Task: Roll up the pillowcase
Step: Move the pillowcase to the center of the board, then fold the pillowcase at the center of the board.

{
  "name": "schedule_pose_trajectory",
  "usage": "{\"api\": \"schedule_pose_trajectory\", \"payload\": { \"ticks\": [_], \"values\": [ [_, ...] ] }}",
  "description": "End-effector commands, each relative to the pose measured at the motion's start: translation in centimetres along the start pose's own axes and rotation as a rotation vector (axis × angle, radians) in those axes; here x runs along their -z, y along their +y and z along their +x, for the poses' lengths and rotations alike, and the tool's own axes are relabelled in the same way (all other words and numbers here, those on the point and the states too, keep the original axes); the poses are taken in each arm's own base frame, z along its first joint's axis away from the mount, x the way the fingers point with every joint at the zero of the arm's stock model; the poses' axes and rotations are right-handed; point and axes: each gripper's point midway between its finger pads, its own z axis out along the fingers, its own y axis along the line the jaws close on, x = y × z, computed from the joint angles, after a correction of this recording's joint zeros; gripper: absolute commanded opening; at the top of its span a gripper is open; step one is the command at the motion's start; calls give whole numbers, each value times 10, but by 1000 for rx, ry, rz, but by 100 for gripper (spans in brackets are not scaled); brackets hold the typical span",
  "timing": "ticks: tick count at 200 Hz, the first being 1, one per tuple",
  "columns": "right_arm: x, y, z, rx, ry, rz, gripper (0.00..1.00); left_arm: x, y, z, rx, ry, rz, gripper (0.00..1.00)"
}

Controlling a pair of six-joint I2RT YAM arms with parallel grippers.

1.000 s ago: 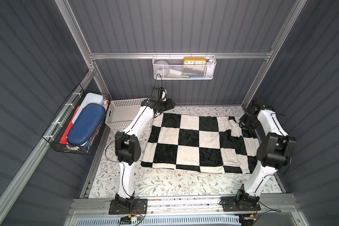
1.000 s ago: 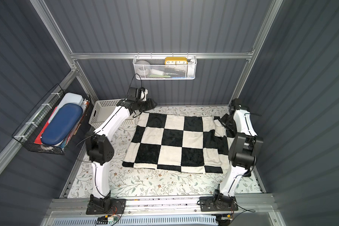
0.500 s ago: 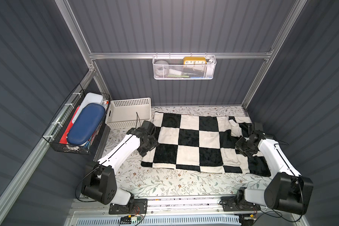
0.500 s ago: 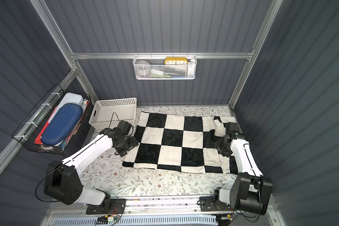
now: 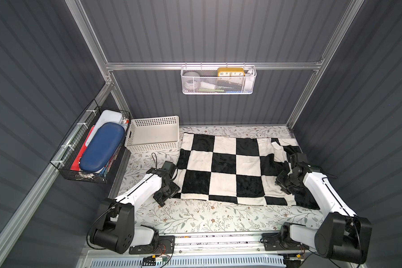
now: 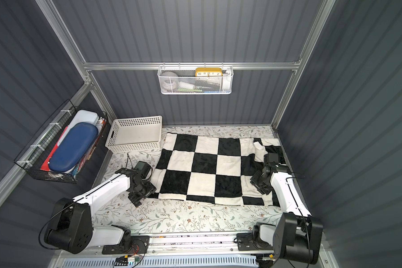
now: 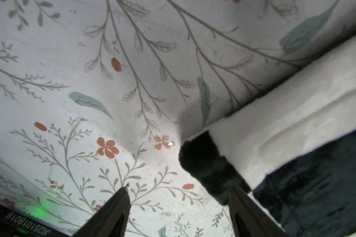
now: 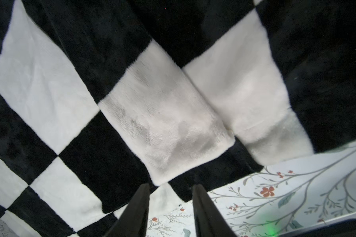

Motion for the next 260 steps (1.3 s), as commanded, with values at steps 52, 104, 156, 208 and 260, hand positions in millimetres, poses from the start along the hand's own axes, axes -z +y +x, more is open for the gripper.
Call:
{"api": "schedule_pose_trajectory", "payload": {
  "ticks": [52,104,156,208,260],
  "values": [
    [5,-1,-1,27,-13,16,40,-3,-16,-17,29,-55,57,67],
    [4,-4,-1,25,-17,29,40,-8,-3,2,19,-14,109,65],
    [11,-2,-4,28,-26,34,40,-22,-18,-16,14,-48,60,63],
    [11,-7,-3,38,-27,60,40,-33,-18,-19,-19,-44,23,53],
    [18,-12,-5,39,-57,78,39,-16,-7,-12,-2,-61,62,43]
  ]
}}
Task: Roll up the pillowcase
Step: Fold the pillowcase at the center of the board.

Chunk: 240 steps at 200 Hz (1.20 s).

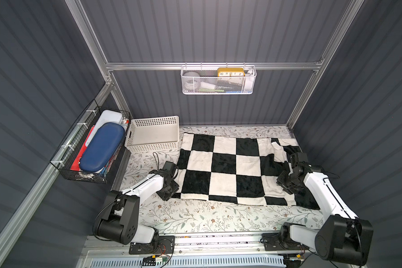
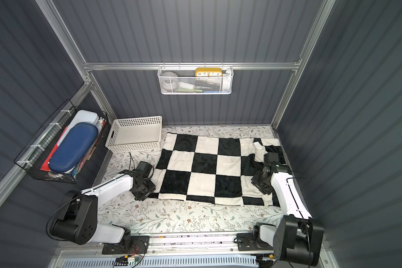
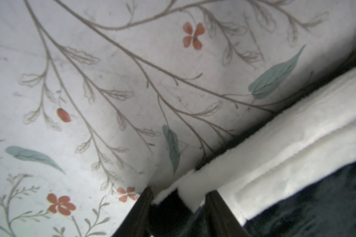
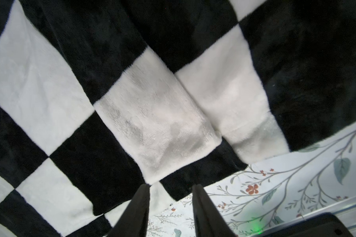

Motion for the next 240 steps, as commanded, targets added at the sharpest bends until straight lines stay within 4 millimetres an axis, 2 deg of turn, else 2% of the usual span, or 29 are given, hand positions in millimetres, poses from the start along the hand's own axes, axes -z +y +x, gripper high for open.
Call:
{"api": "schedule_pose_trajectory", "payload": {
  "ticks": [1,42,65,91,141,176,203,229,240],
  "values": [
    [7,-5,-2,11,-16,36,39,8,10,2,6,-8,0,43],
    [11,-6,-9,-14,-20,57,39,22,-3,-9,-26,-60,50,35],
    [11,-5,-11,-26,0,65,39,18,-11,-11,-54,-58,67,29],
    [14,-3,-14,-20,-5,61,39,10,-13,-4,-78,-27,89,27],
    [16,-5,-13,-17,-5,68,40,2,12,10,-91,17,18,39],
    [13,-7,-11,-19,-2,70,40,4,16,11,-103,16,10,39],
    [11,-9,-11,-23,-7,69,40,3,13,6,-89,4,-3,29],
    [13,-13,-10,-43,-9,78,40,3,7,4,-84,5,3,8],
    [15,-20,-13,-64,-23,103,40,5,6,2,-82,-3,6,6]
  ]
}}
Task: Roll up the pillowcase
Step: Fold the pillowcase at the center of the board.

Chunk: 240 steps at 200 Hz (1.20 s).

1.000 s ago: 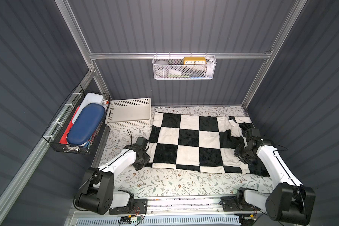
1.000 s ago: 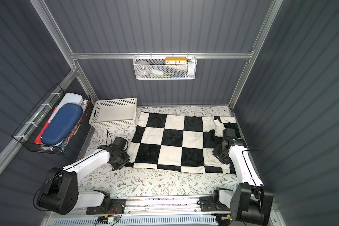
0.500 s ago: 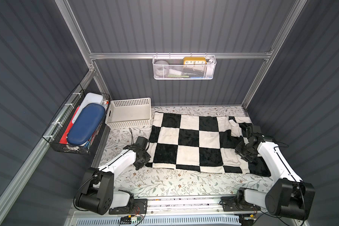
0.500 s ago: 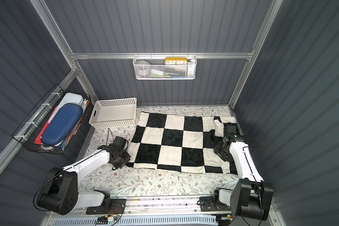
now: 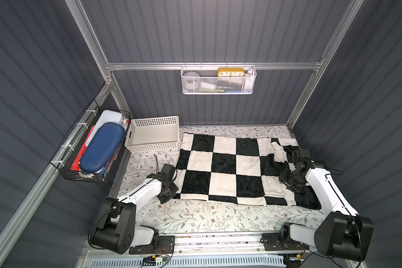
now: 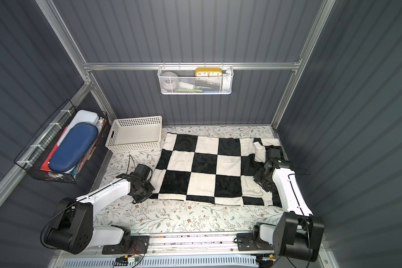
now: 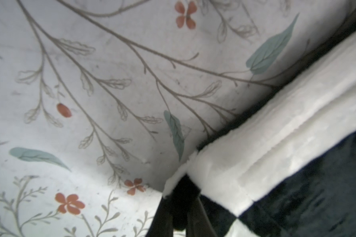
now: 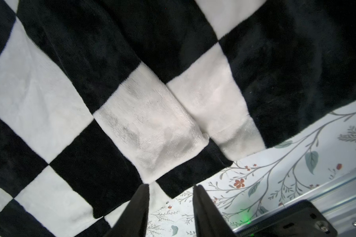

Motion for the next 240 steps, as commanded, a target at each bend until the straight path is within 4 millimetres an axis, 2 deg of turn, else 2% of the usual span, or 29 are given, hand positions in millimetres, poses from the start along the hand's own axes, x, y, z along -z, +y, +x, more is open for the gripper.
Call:
{"api": "schedule_pose_trajectory", "payload": {
  "ticks": [1,23,36,82,102,118,134,157,187,203,240],
  "values": [
    [4,-16,1,-42,-17,52,40,2,4,-3,8,-3,-31,6],
    [12,-50,-9,-149,-55,170,48,6,-2,-7,-4,-8,-18,2],
    [14,-75,-13,-241,-51,250,57,9,-7,-10,-16,-17,-7,0],
    [6,-139,2,-547,44,405,60,20,-33,-25,-61,-39,51,0],
    [-10,-145,12,-688,137,355,60,21,-45,-26,-74,-26,90,0],
    [-13,-154,8,-792,173,328,60,20,-51,-25,-89,-10,106,0],
    [-10,-166,-2,-785,141,383,61,21,-53,-26,-93,-8,109,0],
    [-21,-182,-14,-854,95,375,62,21,-55,-23,-97,1,136,0],
    [-30,-189,-36,-857,31,342,62,22,-53,-19,-100,11,141,0],
    [-29,-199,-43,-846,-16,381,63,22,-53,-17,-103,20,149,0],
    [-42,-204,-53,-841,-47,371,63,23,-57,-19,-105,18,156,0]
  ]
}}
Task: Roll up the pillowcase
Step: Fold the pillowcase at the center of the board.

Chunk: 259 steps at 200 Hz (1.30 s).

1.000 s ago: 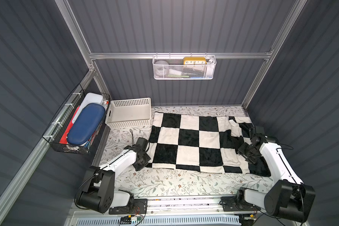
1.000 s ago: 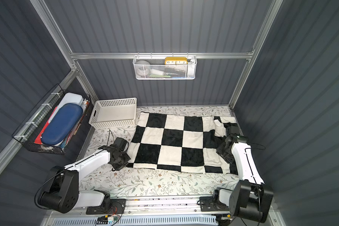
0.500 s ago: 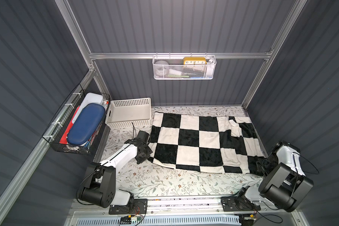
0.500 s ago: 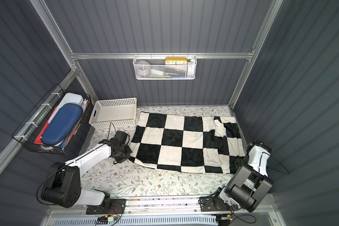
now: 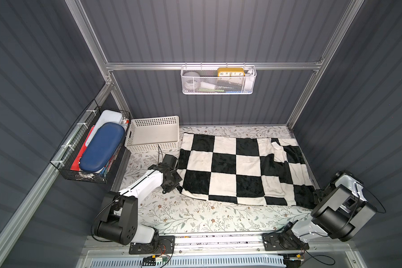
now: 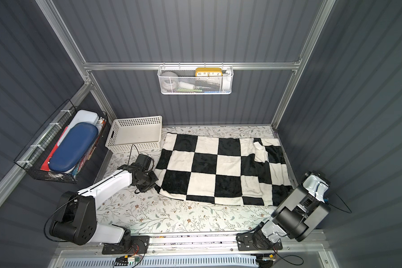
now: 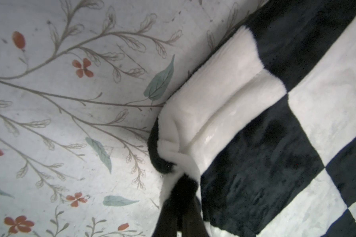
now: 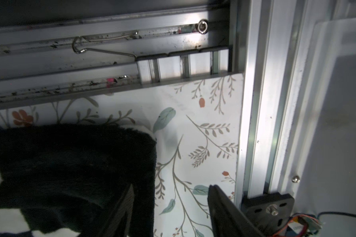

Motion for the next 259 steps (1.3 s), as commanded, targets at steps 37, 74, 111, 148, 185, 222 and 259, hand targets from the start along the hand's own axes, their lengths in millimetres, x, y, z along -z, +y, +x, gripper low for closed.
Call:
{"api": "schedule_pose_trajectory", "payload": {
  "ticks": [37,74,111,148,185,222,259],
  "values": [
    [-23,11,-11,-10,-11,12,61,5,-6,-3,-13,1,21,0],
    [-37,9,-6,8,-5,26,55,6,-5,-3,0,-5,20,0],
    [-46,12,-3,28,-19,31,45,4,-4,-2,10,-3,21,1],
    [-48,19,-5,52,-45,28,26,3,-3,0,17,-2,25,1],
    [-41,18,0,74,-61,15,3,7,-1,1,24,-11,31,1],
    [-14,18,11,95,-66,-48,0,19,-10,-3,11,-29,74,0],
    [33,43,21,222,-134,-132,0,40,-22,-22,-15,-101,84,0]
  ]
}}
